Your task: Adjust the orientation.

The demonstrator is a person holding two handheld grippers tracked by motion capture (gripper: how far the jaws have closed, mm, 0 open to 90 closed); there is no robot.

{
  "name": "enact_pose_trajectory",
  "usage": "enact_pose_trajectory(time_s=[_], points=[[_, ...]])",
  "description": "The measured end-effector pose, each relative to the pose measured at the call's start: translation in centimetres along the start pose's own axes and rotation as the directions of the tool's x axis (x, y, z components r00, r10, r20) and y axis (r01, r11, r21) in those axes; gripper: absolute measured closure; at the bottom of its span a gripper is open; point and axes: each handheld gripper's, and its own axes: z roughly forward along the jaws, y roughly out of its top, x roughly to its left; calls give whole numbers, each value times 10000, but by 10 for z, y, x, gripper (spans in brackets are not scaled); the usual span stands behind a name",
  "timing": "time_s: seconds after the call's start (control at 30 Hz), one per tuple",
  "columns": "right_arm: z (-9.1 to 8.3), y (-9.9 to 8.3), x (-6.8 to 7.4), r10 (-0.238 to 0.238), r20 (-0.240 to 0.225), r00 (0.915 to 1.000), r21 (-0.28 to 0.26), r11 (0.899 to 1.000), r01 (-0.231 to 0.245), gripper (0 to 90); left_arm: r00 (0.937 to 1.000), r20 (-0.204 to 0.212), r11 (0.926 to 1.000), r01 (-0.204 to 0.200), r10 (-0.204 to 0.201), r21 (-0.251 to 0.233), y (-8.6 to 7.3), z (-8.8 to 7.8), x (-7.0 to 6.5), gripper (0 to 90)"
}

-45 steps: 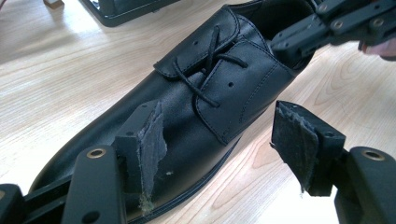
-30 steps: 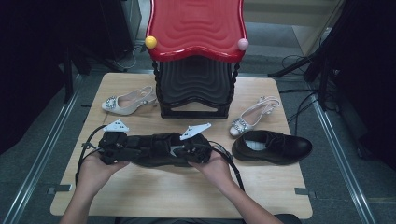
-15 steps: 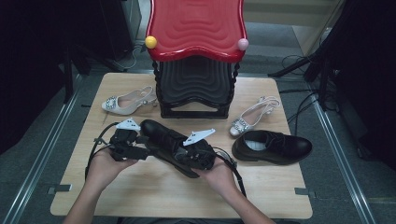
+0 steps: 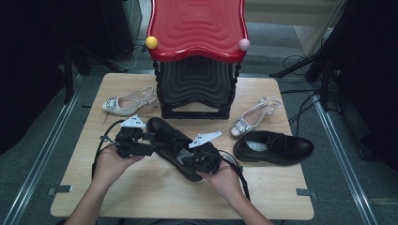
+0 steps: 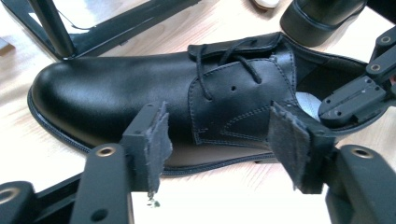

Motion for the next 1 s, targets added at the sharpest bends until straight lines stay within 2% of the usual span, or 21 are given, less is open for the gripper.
enact_pose_trajectory(time_s=[0.1,0.17,0.27,0.4,0.47,0.6,0.7,0.8,1.0], points=[[-5,-2,-1,-72,239,9997,12,10000,72,900,10000,-72,9997,37,-36,254,-1,4,1,453],[-12,-3,-3,-53,183,9998,-241,9997,57,900,9999,-120,9995,93,-89,288,-1,6,2,478],[-28,-2,-9,-89,410,9991,-720,9973,118,900,9992,24,9990,387,-388,201,-2,7,5,509],[-44,-7,-27,311,869,9957,-1016,9946,-221,900,9988,37,9986,484,-485,206,-5,8,8,580],[-47,-11,-39,622,888,9941,-1160,9919,-517,900,9986,26,9981,534,-535,303,-8,10,11,629],[-47,-14,-57,1125,897,9896,-1253,9870,-1009,900,9952,207,9938,943,-957,595,-16,15,15,800],[-40,-13,-63,1116,1020,9885,-1129,9886,-1000,900,9951,209,9904,943,-969,1015,-21,23,15,863],[-29,-11,-65,1037,1028,9893,-918,9913,-943,900,9943,131,9885,1038,-1059,1102,-24,27,15,878],[-14,-6,-62,811,875,9929,-625,9952,-758,900,9894,387,9876,1368,-1401,769,-28,29,19,874]])
